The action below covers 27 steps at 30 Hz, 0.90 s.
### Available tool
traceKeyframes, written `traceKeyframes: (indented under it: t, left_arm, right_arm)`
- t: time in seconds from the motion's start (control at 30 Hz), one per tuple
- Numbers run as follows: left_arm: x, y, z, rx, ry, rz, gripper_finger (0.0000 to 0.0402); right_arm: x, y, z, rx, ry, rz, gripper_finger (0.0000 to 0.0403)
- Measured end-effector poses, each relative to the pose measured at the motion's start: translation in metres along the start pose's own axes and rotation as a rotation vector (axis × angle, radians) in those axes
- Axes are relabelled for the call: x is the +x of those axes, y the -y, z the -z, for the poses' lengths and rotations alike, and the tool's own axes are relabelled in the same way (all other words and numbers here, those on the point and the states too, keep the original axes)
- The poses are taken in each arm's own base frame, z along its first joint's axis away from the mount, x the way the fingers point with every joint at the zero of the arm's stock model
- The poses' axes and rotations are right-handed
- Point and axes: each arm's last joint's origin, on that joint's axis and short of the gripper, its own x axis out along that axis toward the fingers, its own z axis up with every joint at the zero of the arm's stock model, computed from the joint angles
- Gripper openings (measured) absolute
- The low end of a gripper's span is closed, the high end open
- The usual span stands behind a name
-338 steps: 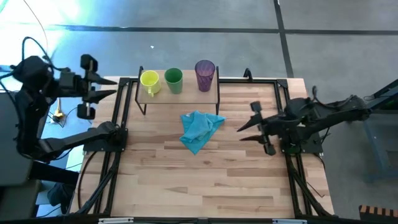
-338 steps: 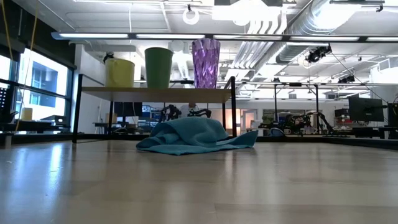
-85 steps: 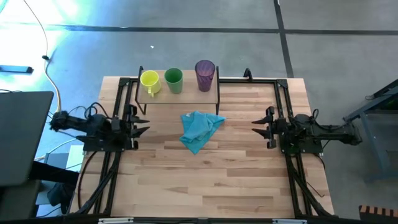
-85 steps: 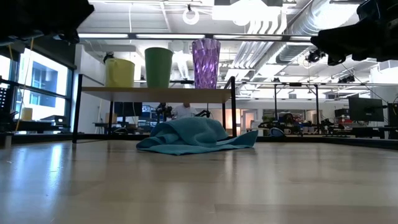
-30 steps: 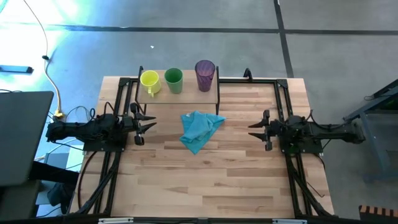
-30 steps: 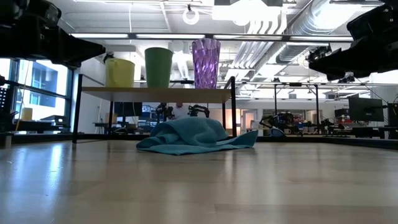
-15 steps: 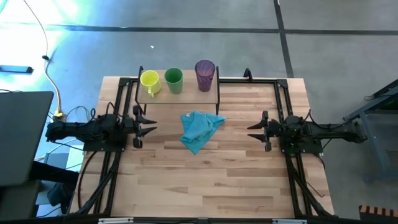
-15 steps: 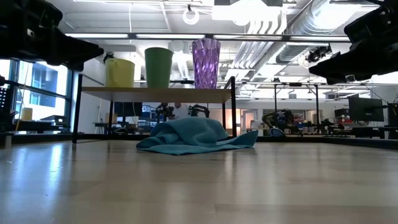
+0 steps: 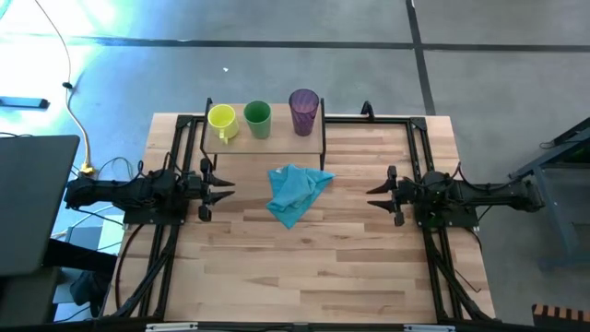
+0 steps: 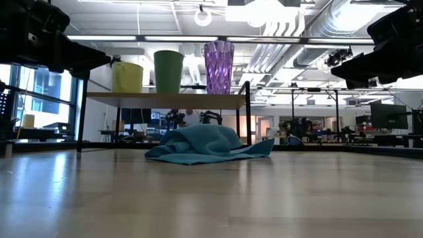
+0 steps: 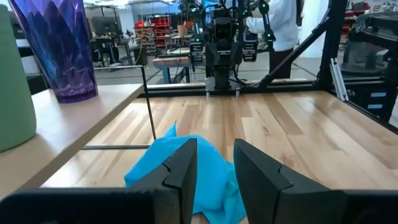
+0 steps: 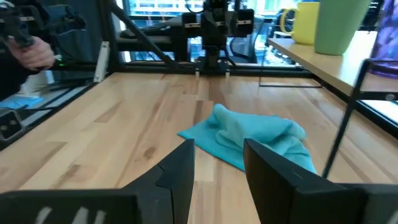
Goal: Stack small to large cups/mugs on shelf
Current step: Return to Home Position
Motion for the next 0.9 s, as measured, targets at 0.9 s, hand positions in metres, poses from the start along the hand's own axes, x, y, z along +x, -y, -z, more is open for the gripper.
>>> traceKeyframes:
  t: [0.9]
  left_arm:
    - [-0.006, -0.003, -0.008, -0.006, 0.038, -0.074, 0.0095]
  right_arm:
    - [-0.015, -0.003, -0.015, -0.049, 0.031, -0.101, 0.0128]
